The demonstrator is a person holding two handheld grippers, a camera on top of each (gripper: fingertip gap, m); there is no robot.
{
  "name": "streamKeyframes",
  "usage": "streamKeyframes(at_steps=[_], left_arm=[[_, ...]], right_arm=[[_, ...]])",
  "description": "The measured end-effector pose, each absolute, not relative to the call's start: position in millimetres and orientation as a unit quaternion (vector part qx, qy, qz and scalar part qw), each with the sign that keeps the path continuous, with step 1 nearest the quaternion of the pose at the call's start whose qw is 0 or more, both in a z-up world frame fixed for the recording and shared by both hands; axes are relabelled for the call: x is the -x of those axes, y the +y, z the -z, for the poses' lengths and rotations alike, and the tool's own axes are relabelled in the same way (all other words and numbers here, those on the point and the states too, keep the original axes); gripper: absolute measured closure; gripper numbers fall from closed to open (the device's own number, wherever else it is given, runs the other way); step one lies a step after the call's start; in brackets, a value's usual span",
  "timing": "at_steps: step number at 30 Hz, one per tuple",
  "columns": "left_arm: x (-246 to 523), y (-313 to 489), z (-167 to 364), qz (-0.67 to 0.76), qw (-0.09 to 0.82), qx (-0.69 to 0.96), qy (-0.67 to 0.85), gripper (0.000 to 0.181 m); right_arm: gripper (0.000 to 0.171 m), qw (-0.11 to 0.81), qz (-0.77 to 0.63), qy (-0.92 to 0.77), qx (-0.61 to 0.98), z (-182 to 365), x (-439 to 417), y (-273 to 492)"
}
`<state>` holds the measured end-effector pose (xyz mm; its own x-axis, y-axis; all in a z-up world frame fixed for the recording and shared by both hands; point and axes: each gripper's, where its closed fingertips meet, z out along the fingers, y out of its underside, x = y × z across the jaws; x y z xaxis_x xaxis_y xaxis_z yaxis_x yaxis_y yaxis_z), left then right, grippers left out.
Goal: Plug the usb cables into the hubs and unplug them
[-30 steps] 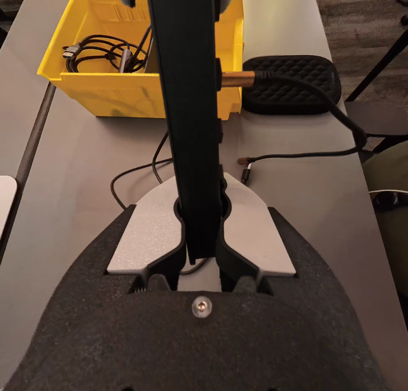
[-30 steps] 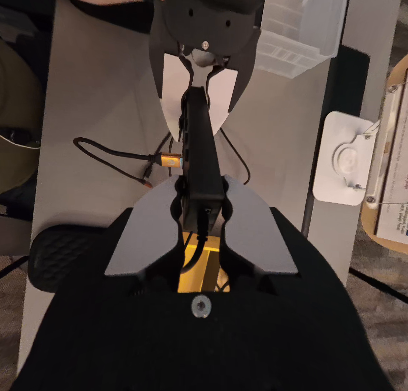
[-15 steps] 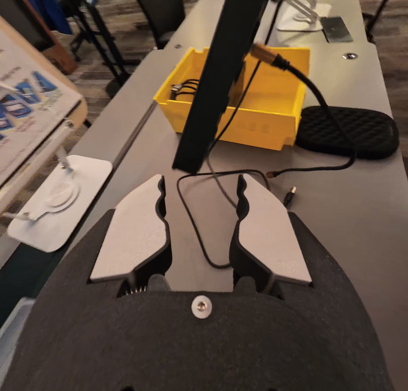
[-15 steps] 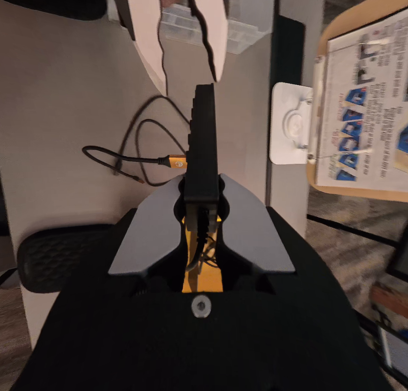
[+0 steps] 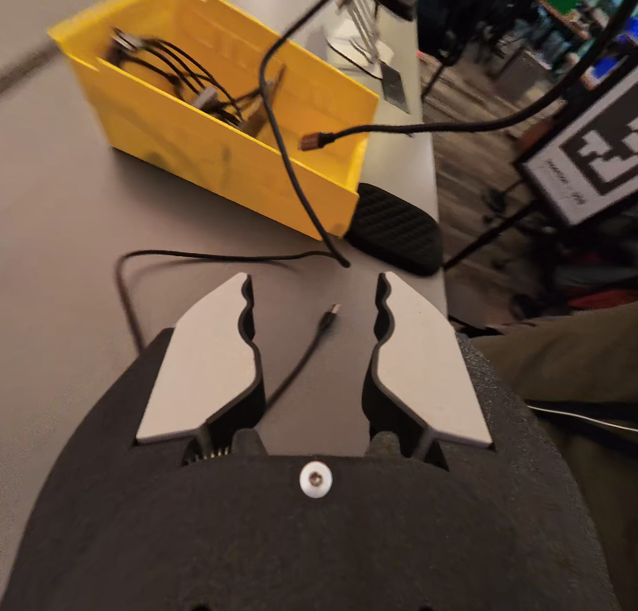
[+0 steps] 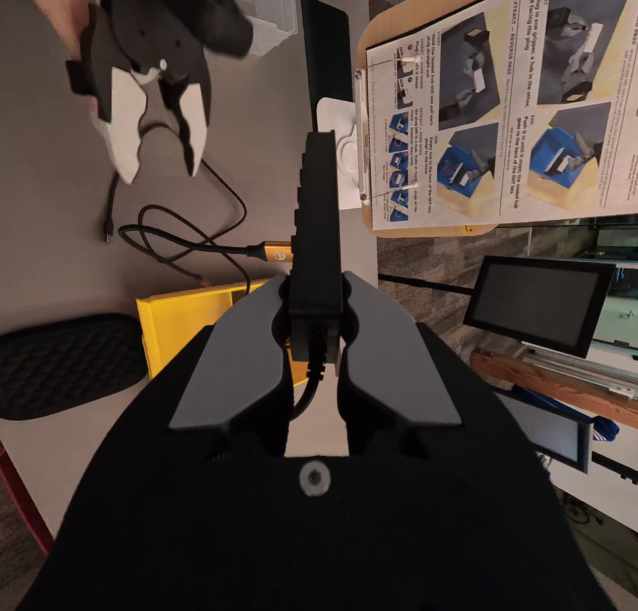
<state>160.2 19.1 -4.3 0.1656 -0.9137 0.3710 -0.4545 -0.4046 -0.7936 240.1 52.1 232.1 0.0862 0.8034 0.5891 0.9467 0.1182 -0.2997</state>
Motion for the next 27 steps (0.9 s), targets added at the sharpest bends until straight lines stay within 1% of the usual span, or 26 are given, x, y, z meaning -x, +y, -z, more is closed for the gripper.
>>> streamKeyframes(at_steps=[2,3,4,5,6,7,8,9,13,16,19,25,27], left_arm=[[-176.2,10.8,18.5,0.435,0.233,0.728,0.476,0.107],[-186.1,10.5,26.0,0.427,0.237,0.733,0.473,0.107],[-196.9,10.0,32.9,0.424,0.242,0.737,0.468,0.111],[-205.6,10.3,41.3,0.417,0.243,0.746,0.459,0.118],[-211.8,10.0,49.0,0.411,0.242,0.752,0.455,0.133],[-215.8,8.5,54.4,0.41,0.242,0.752,0.456,0.16],[-218.3,7.3,56.6,0.408,0.246,0.748,0.463,0.173],[-218.6,9.3,56.3,0.399,0.258,0.745,0.469,0.178],[-208.6,20.1,30.0,0.355,0.339,0.719,0.493,0.178],[-197.6,29.9,-10.9,0.327,0.395,0.697,0.502,0.178],[-198.4,45.4,-67.8,0.297,0.406,0.693,0.517,0.178],[-246.4,77.5,-236.5,0.243,0.467,0.652,0.546,0.178],[-269.4,86.0,-285.4,0.23,0.481,0.639,0.554,0.178]], right_arm=[[0.145,0.341,0.104,-0.664,0.658,-232.4,-243.7,52.2],[0.145,0.342,0.103,-0.662,0.659,-232.3,-245.7,52.1],[0.145,0.342,0.103,-0.66,0.661,-232.0,-247.9,52.1],[0.145,0.342,0.104,-0.659,0.662,-232.0,-250.6,52.2],[0.145,0.342,0.107,-0.657,0.663,-232.0,-253.5,52.3],[0.145,0.342,0.109,-0.656,0.664,-232.0,-256.7,52.3],[0.145,0.343,0.11,-0.654,0.666,-232.0,-260.0,51.9],[0.145,0.343,0.11,-0.652,0.668,-231.6,-263.8,51.1],[0.144,0.353,0.117,-0.637,0.675,-229.8,-289.4,48.2],[0.144,0.373,0.118,-0.605,0.693,-237.0,-319.9,52.3],[0.144,0.407,0.125,-0.564,0.708,-258.8,-351.1,58.8],[0.144,0.485,0.129,-0.467,0.728,-311.0,-413.1,64.5],[0.144,0.505,0.131,-0.437,0.733,-324.8,-434.4,63.7]])
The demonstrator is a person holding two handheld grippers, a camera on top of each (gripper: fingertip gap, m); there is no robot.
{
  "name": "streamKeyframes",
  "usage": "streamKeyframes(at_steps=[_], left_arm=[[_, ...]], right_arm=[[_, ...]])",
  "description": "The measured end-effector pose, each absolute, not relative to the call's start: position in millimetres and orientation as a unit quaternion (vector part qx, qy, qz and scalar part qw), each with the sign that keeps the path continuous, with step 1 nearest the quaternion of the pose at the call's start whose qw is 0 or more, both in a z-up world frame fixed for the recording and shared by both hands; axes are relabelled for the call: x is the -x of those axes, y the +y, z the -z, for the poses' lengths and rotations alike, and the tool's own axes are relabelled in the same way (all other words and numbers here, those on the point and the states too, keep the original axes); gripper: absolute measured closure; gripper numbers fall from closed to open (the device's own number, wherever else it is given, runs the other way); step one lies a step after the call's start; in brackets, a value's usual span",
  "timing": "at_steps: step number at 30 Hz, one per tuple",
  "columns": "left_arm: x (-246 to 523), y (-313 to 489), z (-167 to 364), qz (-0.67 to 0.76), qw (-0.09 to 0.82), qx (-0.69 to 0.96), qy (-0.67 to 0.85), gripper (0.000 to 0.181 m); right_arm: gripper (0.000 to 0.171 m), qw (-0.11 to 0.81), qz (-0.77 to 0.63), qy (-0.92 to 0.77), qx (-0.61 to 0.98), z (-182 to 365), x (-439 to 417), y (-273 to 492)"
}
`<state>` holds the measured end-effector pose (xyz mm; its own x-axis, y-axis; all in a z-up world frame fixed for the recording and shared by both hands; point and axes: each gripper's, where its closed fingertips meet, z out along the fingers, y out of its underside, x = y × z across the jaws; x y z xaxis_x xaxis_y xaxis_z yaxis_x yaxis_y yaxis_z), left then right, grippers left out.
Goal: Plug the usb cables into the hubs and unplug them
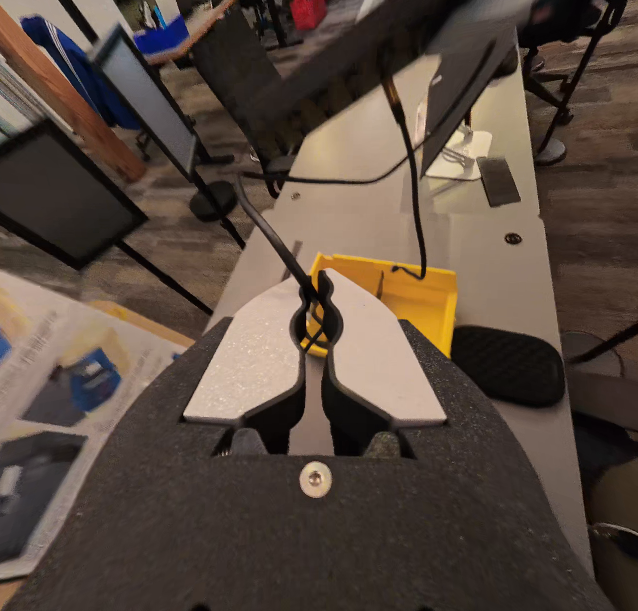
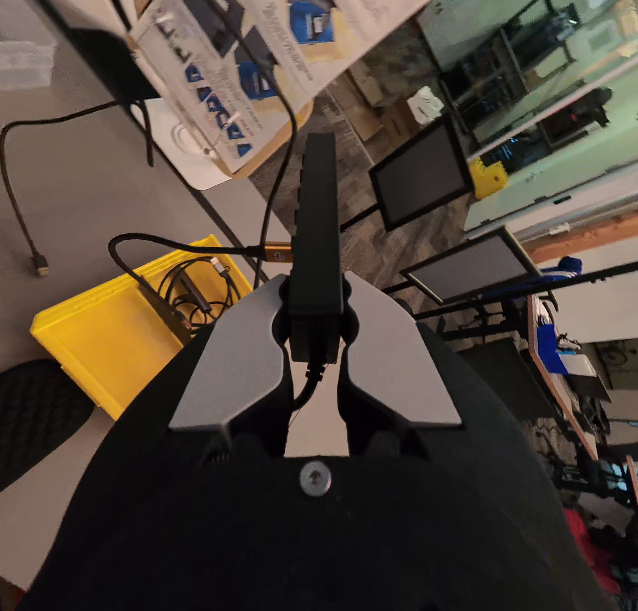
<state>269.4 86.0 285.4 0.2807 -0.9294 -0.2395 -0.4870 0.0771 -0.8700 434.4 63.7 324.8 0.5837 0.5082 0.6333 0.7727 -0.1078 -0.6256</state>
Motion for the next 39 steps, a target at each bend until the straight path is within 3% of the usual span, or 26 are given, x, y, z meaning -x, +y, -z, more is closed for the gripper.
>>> streamKeyframes(at_steps=[7,18,33,39], left_arm=[[-339.3,110.1,-381.5,0.184,0.498,0.639,0.557,0.178],[-395.3,147.6,-362.1,0.155,0.478,0.665,0.552,0.178],[-413.2,154.8,-464.9,0.113,0.548,0.649,0.516,0.179],[-422.9,148.7,-457.5,0.106,0.543,0.649,0.523,0.179]], right_arm=[[0.144,0.549,0.141,-0.371,0.736,-354.9,-496.7,57.8],[0.145,0.525,0.137,-0.323,0.775,-319.9,-567.2,74.3],[0.144,0.535,0.143,-0.312,0.772,-334.7,-584.7,78.6],[0.145,0.538,0.137,-0.319,0.768,-333.2,-583.0,74.0]])
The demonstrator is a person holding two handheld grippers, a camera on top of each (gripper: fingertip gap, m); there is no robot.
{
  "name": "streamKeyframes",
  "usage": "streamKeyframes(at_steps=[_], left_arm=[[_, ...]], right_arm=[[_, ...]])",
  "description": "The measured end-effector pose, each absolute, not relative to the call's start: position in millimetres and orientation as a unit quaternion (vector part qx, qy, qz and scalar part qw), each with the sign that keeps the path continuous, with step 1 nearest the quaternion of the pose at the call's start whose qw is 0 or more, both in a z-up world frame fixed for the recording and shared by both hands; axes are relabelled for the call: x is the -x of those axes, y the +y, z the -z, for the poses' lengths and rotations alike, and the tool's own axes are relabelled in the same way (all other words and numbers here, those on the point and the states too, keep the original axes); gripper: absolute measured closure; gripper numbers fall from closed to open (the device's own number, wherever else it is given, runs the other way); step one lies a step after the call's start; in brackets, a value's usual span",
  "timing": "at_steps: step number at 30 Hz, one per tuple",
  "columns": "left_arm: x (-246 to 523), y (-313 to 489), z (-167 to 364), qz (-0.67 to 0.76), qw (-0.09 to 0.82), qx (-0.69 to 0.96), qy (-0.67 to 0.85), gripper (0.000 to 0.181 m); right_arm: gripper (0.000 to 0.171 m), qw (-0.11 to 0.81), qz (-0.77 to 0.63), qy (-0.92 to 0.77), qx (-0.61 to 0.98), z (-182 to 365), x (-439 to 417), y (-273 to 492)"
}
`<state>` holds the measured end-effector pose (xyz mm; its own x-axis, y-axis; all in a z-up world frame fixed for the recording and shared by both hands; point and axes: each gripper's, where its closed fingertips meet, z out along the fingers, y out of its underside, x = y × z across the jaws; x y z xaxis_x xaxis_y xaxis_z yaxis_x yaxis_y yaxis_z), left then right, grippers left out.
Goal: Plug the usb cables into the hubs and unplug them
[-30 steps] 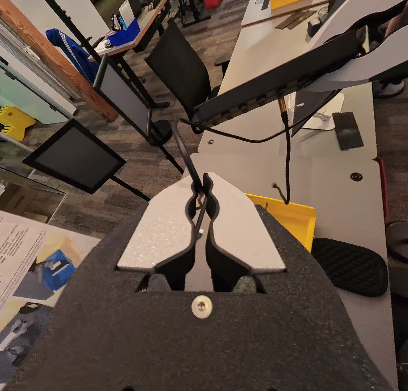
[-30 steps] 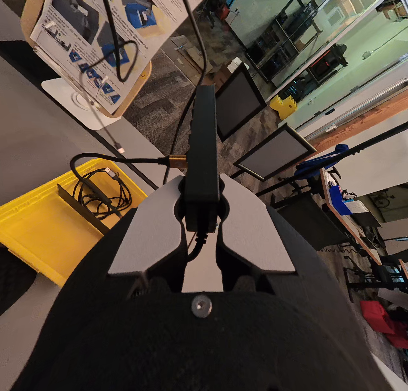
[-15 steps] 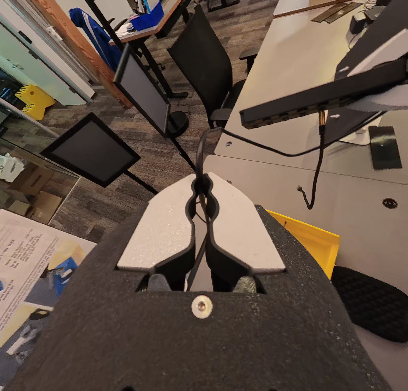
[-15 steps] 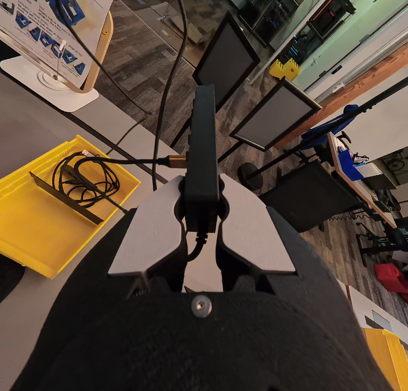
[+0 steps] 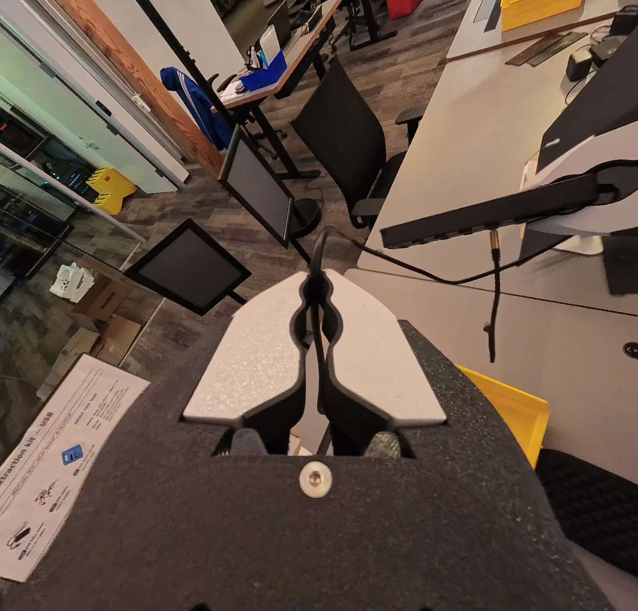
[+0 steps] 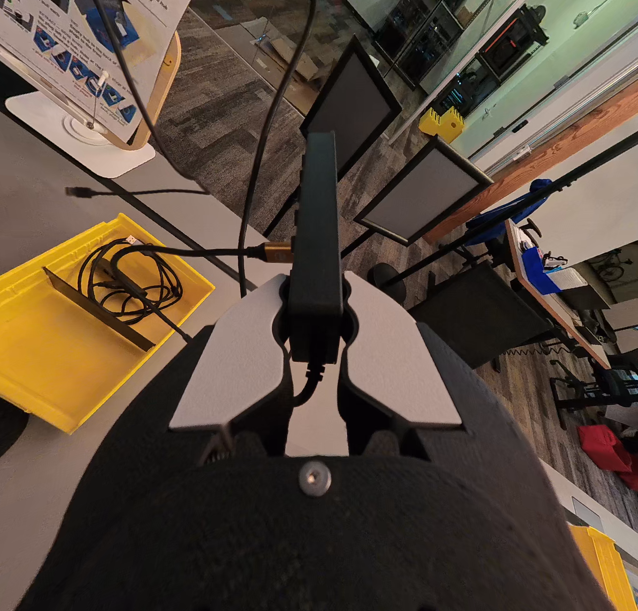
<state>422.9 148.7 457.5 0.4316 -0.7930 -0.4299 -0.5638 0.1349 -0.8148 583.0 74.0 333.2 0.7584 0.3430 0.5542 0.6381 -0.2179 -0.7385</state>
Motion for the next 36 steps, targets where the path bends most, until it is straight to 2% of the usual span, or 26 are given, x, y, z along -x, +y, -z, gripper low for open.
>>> streamKeyframes(at_steps=[5,17,27,31,36], left_arm=[[-429.4,154.4,-439.3,0.11,0.527,0.661,0.523,0.179],[-438.1,154.8,-432.6,0.123,0.521,0.657,0.53,0.179],[-433.1,127.5,-361.1,0.203,0.432,0.671,0.567,0.179],[-414.7,133.3,-321.2,0.184,0.397,0.688,0.579,0.179],[-403.5,149.7,-269.7,0.192,0.421,0.671,0.579,0.179]], right_arm=[[0.144,0.52,0.137,-0.324,0.778,-320.8,-584.0,70.4],[0.145,0.511,0.122,-0.329,0.785,-307.0,-585.7,69.1],[0.144,0.492,0.107,-0.341,0.794,-269.5,-588.4,64.6],[0.145,0.502,0.096,-0.333,0.792,-264.8,-583.2,72.5],[0.145,0.535,0.086,-0.311,0.78,-260.8,-566.7,93.8]])
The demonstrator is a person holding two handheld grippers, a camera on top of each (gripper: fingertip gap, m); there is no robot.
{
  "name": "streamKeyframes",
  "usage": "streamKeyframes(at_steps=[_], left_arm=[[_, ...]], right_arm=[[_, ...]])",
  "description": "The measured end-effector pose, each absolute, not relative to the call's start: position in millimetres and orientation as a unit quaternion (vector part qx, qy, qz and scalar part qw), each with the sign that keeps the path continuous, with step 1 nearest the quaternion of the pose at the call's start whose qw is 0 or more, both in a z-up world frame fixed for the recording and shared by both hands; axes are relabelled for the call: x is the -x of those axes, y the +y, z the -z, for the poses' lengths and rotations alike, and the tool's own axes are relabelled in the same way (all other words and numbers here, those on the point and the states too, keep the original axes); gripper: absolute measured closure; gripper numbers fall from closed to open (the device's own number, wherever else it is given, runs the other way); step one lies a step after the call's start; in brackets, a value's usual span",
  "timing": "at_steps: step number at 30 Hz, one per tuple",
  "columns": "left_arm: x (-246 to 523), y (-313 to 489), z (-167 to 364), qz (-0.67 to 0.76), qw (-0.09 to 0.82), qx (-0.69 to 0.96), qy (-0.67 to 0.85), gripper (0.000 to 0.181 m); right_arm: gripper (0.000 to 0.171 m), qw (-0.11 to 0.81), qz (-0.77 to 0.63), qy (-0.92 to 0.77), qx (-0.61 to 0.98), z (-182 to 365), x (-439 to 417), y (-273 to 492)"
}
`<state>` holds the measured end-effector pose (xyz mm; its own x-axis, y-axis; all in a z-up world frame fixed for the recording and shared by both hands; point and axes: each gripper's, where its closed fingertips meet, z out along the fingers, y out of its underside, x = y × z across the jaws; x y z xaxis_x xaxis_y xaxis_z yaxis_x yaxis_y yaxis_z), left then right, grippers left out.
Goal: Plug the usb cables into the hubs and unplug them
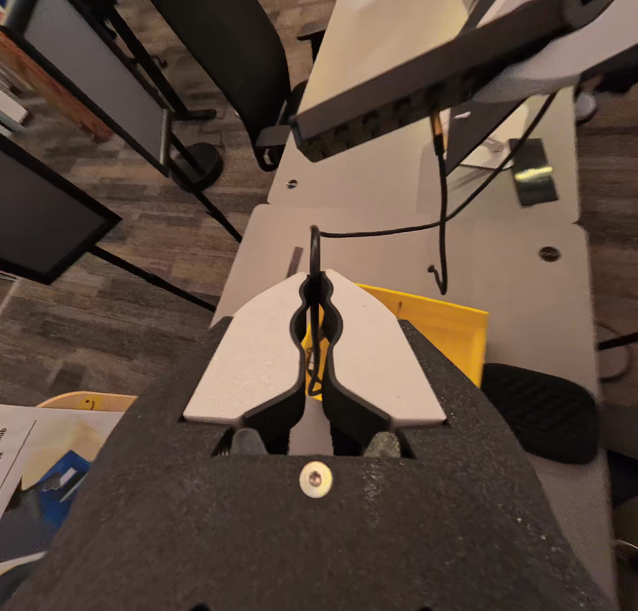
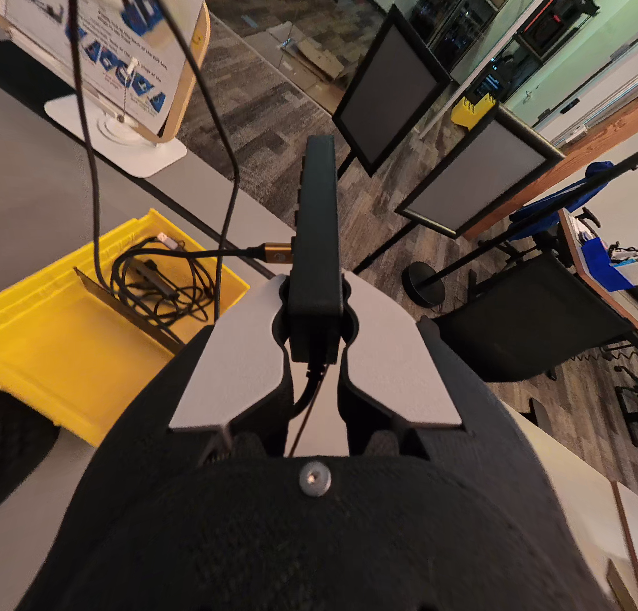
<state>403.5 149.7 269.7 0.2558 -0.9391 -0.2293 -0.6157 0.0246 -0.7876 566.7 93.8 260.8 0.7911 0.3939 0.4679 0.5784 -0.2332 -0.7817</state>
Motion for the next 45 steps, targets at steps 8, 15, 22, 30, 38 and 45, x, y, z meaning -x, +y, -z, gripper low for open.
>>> streamKeyframes(at_steps=[8,15,22,30,38,45], left_arm=[[-397.0,179.2,-144.7,0.267,0.426,0.685,0.528,0.179],[-389.5,212.6,-49.0,0.216,0.436,0.71,0.51,0.179],[-367.4,259.1,-107.2,0.194,0.527,0.673,0.482,0.179],[-385.9,253.1,-136.4,0.167,0.545,0.621,0.538,0.18],[-430.1,207.5,-61.2,0.172,0.443,0.591,0.652,0.179],[-426.5,169.2,-22.0,0.244,0.36,0.55,0.713,0.18]], right_arm=[[0.145,0.542,-0.015,-0.298,0.786,-215.7,-515.9,132.6],[0.145,0.483,-0.028,-0.311,0.818,-141.2,-493.4,155.7],[0.145,0.465,-0.069,-0.321,0.822,-111.6,-471.7,170.9],[0.145,0.439,-0.122,-0.334,0.825,-59.5,-455.2,182.6],[0.145,0.392,-0.173,-0.325,0.843,-27.2,-459.0,178.9],[0.145,0.305,-0.228,-0.346,0.858,-12.3,-464.9,160.6]])
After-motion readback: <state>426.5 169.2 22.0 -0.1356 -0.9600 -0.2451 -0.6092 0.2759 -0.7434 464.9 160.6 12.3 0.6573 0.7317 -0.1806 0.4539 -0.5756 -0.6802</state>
